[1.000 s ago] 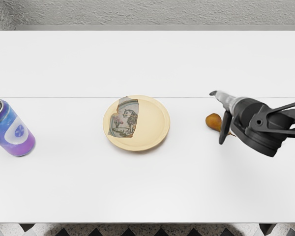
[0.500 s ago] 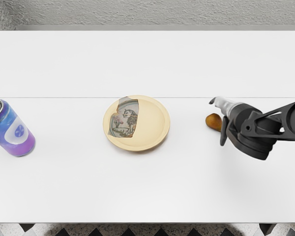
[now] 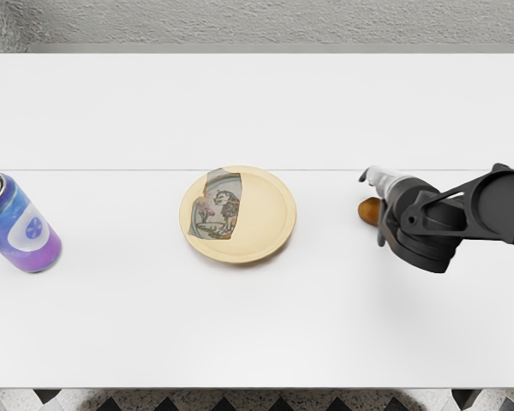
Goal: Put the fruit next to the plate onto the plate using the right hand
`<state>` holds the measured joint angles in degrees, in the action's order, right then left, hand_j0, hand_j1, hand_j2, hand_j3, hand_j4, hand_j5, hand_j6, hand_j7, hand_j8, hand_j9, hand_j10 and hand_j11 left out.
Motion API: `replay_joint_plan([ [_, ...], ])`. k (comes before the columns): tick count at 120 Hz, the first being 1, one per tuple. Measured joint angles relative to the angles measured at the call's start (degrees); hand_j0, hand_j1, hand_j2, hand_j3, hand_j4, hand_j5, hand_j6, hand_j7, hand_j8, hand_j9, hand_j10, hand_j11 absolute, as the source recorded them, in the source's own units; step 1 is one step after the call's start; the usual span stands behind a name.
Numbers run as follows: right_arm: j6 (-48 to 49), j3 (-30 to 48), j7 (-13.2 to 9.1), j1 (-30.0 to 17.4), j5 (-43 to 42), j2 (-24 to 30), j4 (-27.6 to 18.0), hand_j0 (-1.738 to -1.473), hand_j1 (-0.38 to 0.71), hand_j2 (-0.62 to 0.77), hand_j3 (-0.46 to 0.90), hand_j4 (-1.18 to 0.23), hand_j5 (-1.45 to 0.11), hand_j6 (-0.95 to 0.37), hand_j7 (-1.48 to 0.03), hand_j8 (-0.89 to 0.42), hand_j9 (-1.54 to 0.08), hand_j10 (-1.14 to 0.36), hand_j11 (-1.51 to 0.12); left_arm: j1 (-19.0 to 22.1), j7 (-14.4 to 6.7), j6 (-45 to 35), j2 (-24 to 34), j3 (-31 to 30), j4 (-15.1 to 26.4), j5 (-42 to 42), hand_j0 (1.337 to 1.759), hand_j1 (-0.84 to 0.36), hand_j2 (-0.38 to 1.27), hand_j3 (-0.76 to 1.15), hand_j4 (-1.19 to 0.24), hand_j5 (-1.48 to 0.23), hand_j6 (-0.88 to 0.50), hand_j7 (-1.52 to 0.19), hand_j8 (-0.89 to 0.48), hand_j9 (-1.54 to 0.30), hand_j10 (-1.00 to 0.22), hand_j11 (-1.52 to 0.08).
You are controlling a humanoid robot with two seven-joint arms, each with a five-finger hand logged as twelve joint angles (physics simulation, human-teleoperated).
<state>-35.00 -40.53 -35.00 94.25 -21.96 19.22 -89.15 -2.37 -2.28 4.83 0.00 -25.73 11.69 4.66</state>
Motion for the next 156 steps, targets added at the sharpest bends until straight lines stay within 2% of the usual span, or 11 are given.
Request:
replay_joint_plan([
  [84, 0.0, -1.38, 0.0, -0.5, 0.94, -2.75, 2.88, -1.658, 0.04, -0.06, 0.0, -0.32, -0.42, -0.32, -0.42, -0.32, -0.42, -0.32, -0.42, 0.0, 0.0, 0.0, 0.0, -0.02, 0.0, 0.0, 1.658, 0.35, 0.0, 0.0, 0.0, 0.0, 0.0, 0.0, 0.0, 0.0, 0.0, 0.0],
  [156, 0.0, -3.63, 0.0, -0.75, 1.02, -3.7, 3.68, -1.658, 0.09, -0.07, 0.0, -0.36, -0.47, -0.37, -0.47, -0.37, -0.47, -0.36, -0.47, -0.01, 0.0, 0.0, 0.0, -0.02, 0.0, 0.0, 1.658, 0.35, 0.0, 0.0, 0.0, 0.0, 0.0, 0.0, 0.0, 0.0, 0.0, 0.0],
])
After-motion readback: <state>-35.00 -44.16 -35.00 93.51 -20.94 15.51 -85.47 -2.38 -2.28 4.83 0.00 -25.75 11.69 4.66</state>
